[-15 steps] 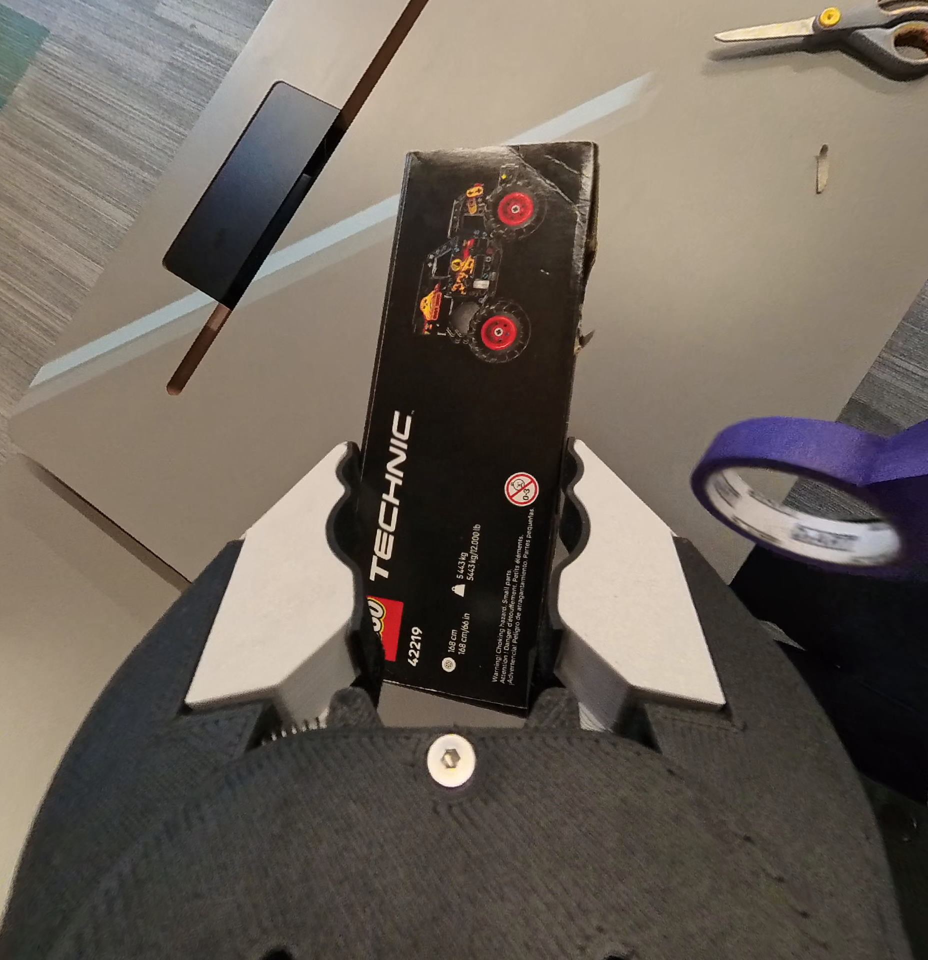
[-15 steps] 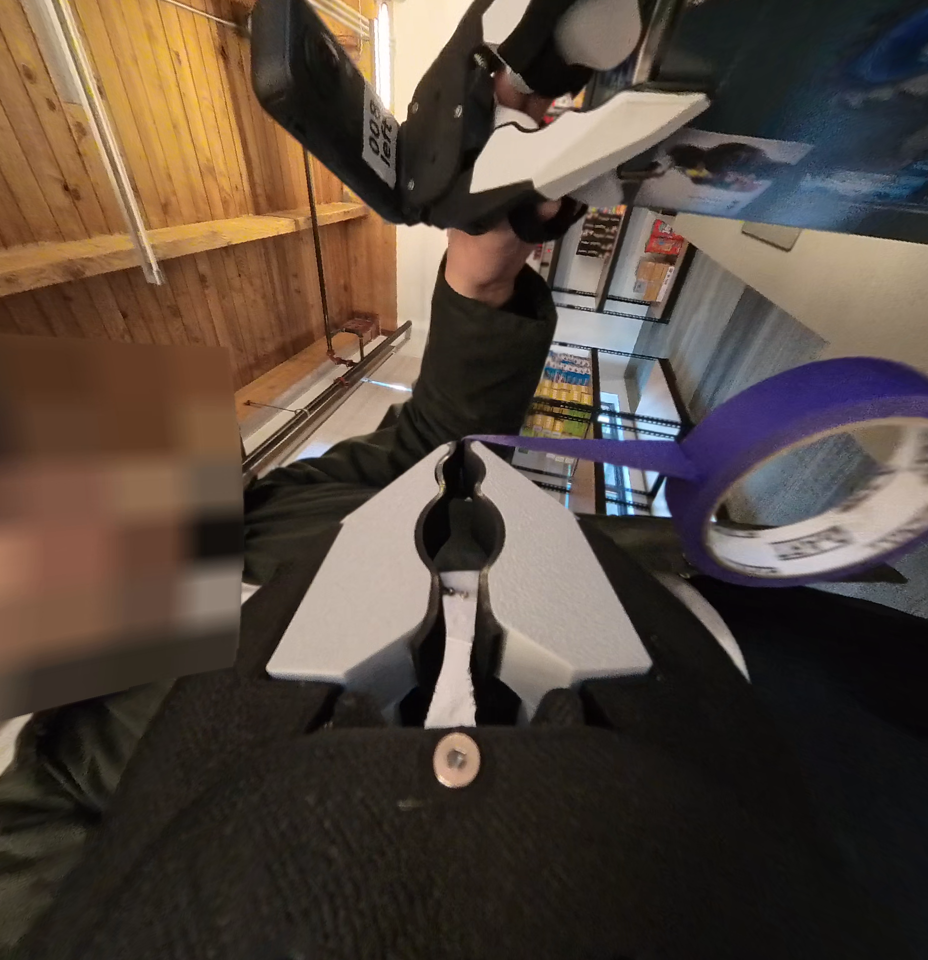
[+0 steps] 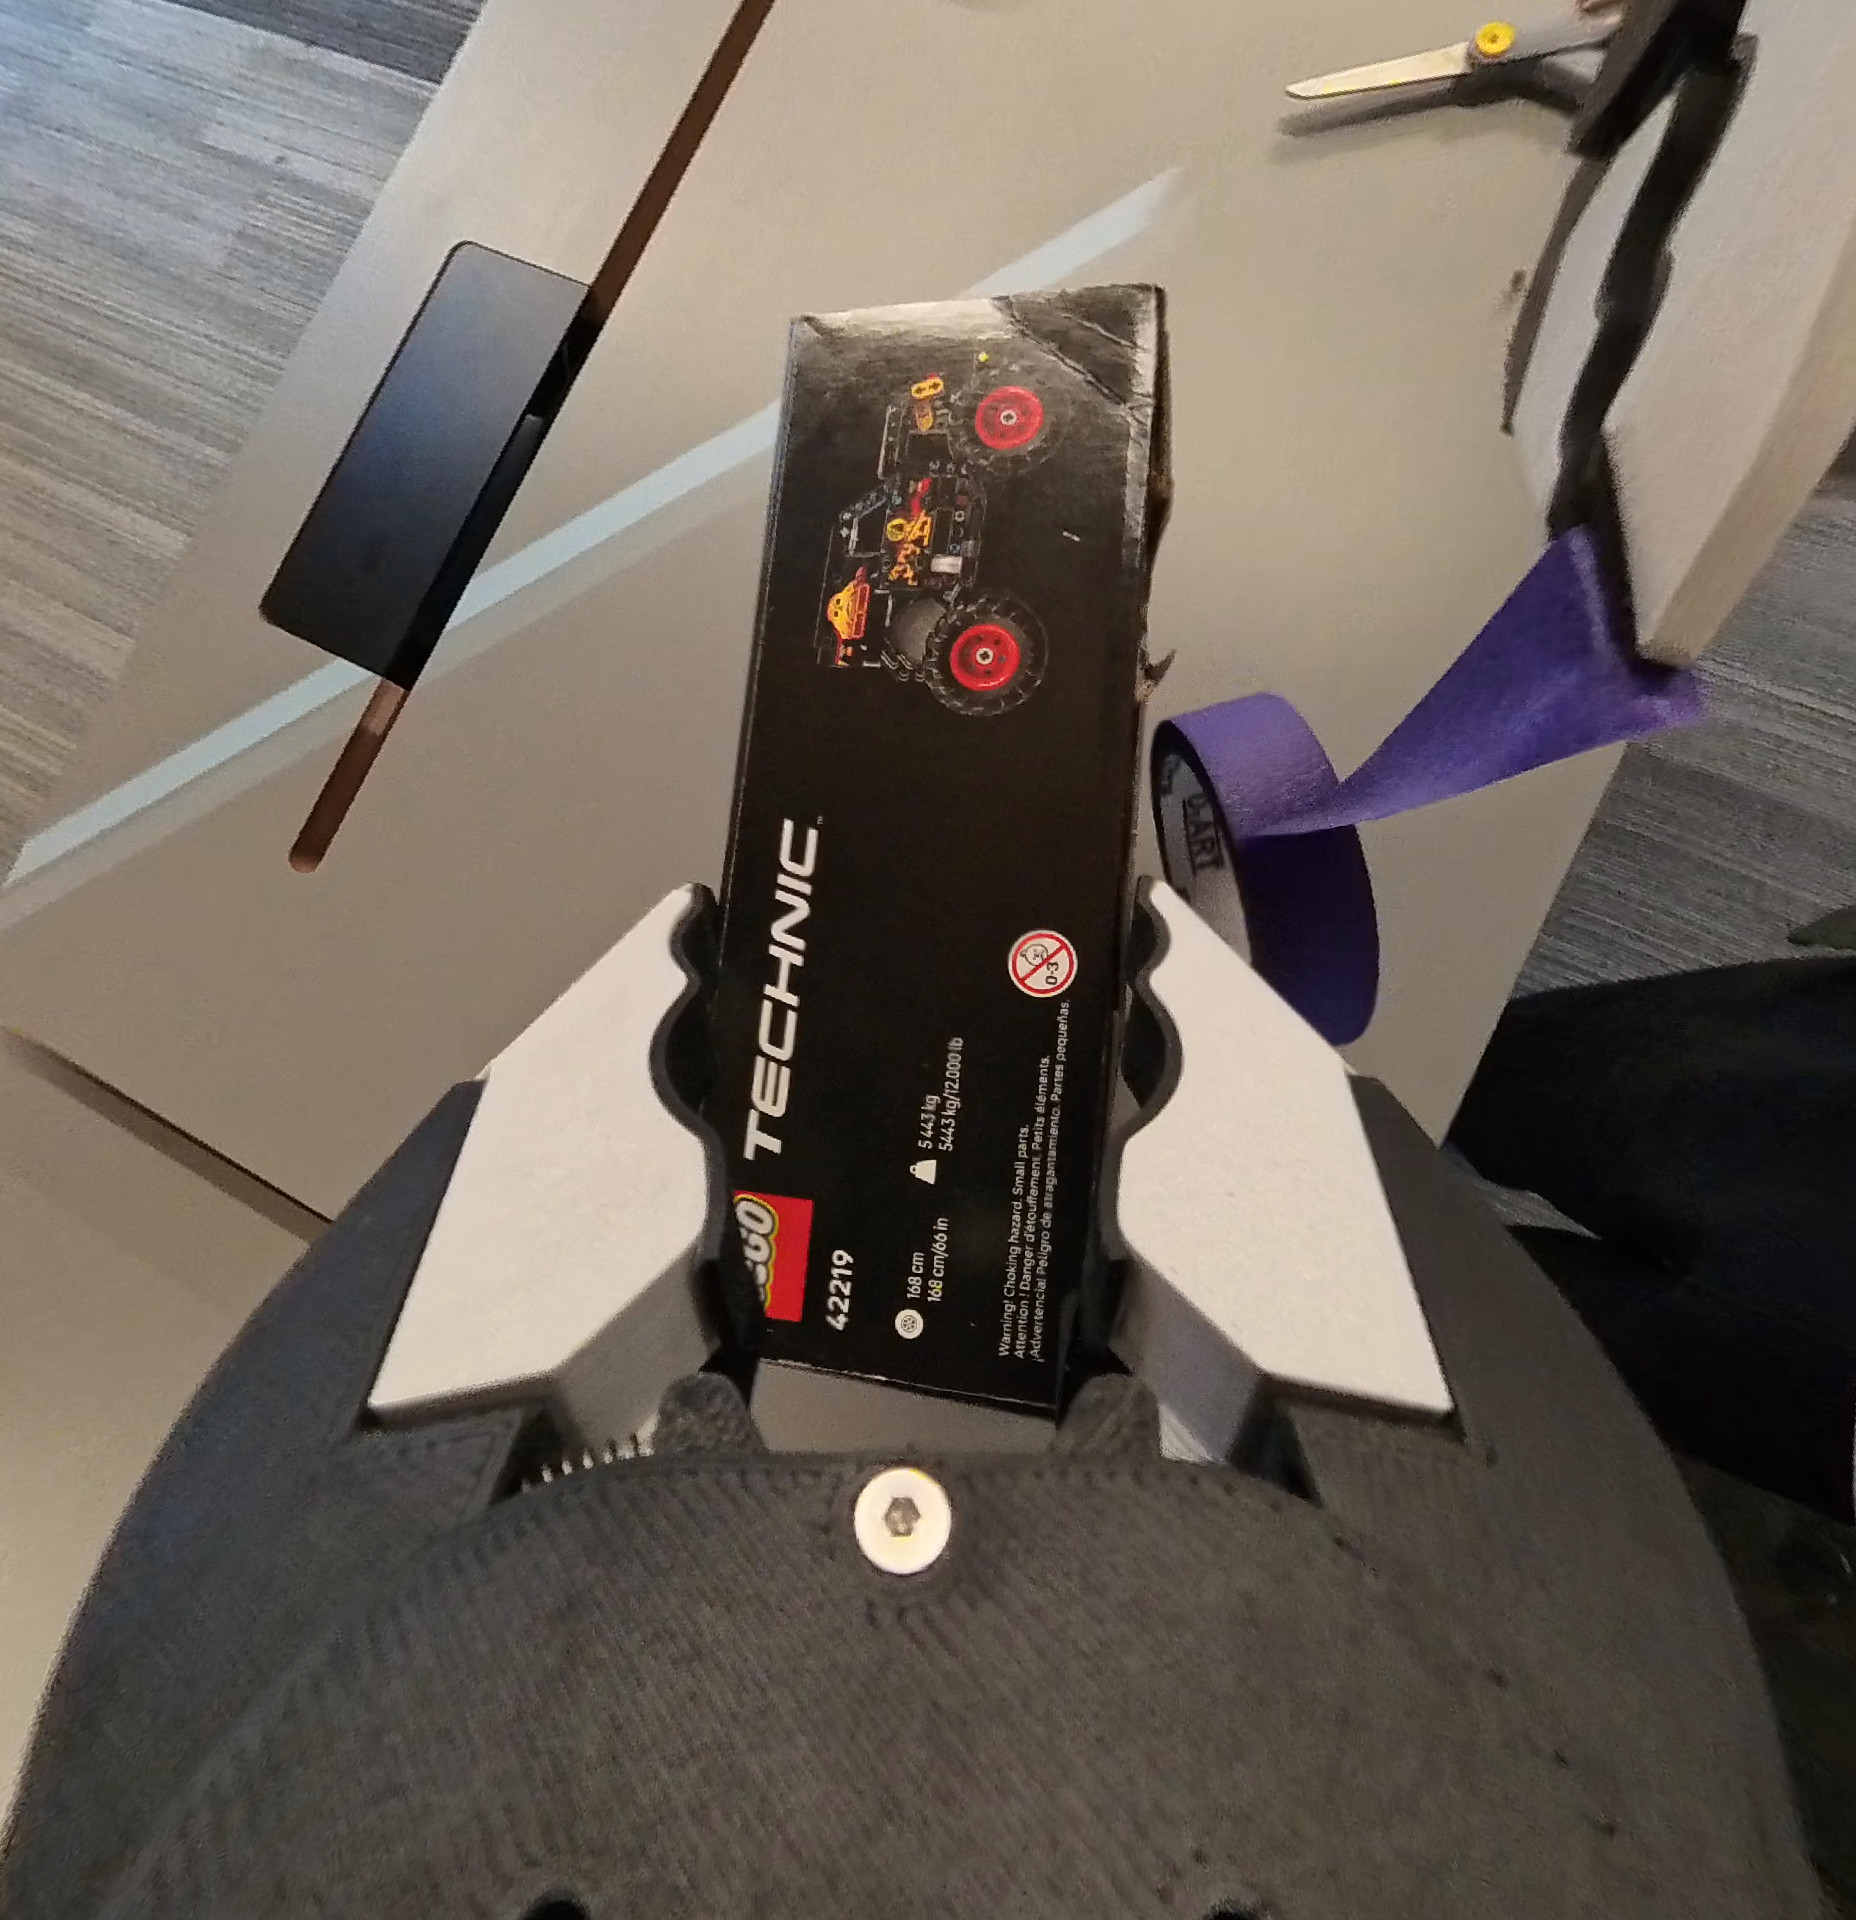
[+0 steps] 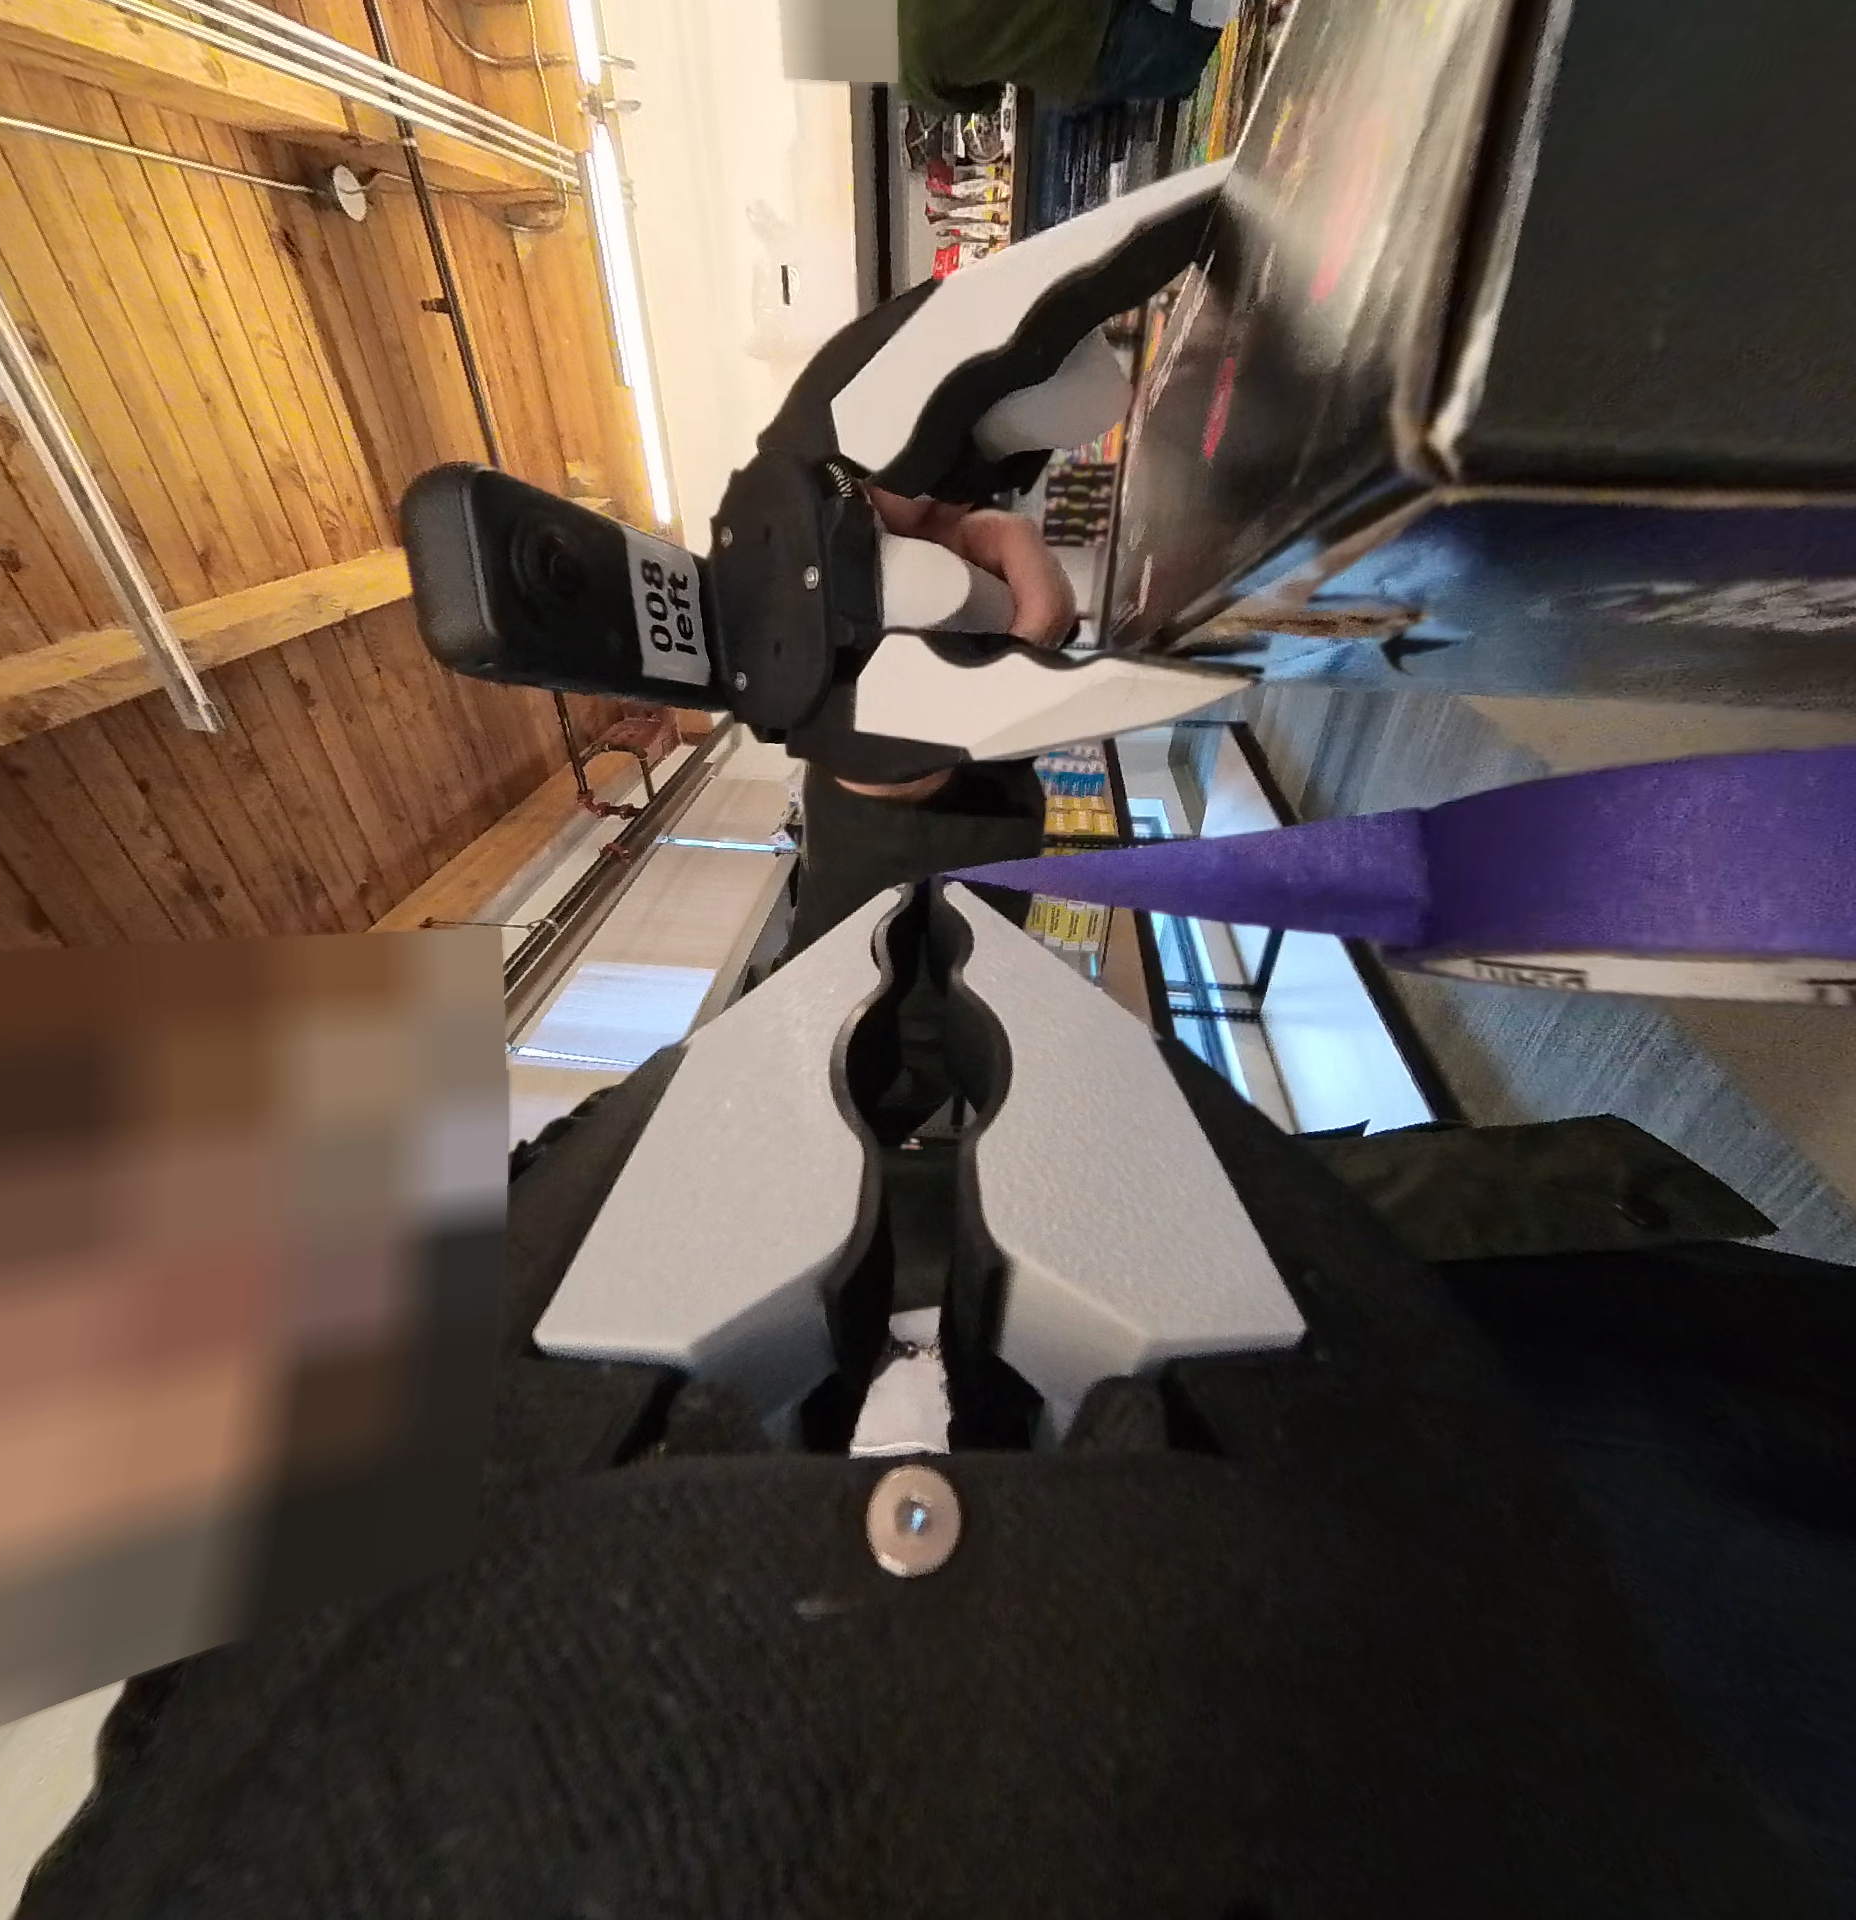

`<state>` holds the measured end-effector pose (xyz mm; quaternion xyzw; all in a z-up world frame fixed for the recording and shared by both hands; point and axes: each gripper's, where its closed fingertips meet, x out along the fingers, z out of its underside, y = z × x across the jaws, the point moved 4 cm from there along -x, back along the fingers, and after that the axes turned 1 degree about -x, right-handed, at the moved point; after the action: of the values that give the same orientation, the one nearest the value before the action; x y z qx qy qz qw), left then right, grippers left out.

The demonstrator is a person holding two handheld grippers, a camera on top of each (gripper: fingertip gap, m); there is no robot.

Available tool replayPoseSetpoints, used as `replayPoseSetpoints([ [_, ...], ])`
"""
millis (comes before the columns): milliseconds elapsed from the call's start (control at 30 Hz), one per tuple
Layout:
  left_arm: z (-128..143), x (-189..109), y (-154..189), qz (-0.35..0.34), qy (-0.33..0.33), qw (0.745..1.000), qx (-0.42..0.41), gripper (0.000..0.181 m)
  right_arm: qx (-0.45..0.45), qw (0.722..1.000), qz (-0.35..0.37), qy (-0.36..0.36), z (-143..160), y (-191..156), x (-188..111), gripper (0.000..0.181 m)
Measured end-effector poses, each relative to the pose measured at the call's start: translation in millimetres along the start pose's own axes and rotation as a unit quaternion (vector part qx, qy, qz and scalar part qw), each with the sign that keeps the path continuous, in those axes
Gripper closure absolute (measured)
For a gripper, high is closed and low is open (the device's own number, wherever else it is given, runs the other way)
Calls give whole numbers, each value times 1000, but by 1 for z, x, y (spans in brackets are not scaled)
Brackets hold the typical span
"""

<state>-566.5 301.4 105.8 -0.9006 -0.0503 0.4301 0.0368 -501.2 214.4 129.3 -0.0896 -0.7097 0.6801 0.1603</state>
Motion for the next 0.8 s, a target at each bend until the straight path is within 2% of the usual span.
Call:
replayPoseSetpoints([
  [33, 0, -1, 1, 8, -1, 1000, 5, 103, 1, 1000, -1, -2, 0, 1, 1, 181],
  [200, 4, -6, -1, 38, 15, 999, -17, 103, 8, 1000, -23, -8, 6, 0, 5, 181],
  [433, 5, -12, 1, 43, 57, 997, 4, 106, 13, 999, -46, -10, 20, -3, 2, 181],
  [533, 0, -19, 2, 50, 89, 995, 20, 117, 15, 999, -50, -4, 22, -5, -1, 181],
  [800, -12, -41, -3, 70, 139, 988, 3, 120, 14, 998, -62, 7, 25, -10, -6, 181],
])
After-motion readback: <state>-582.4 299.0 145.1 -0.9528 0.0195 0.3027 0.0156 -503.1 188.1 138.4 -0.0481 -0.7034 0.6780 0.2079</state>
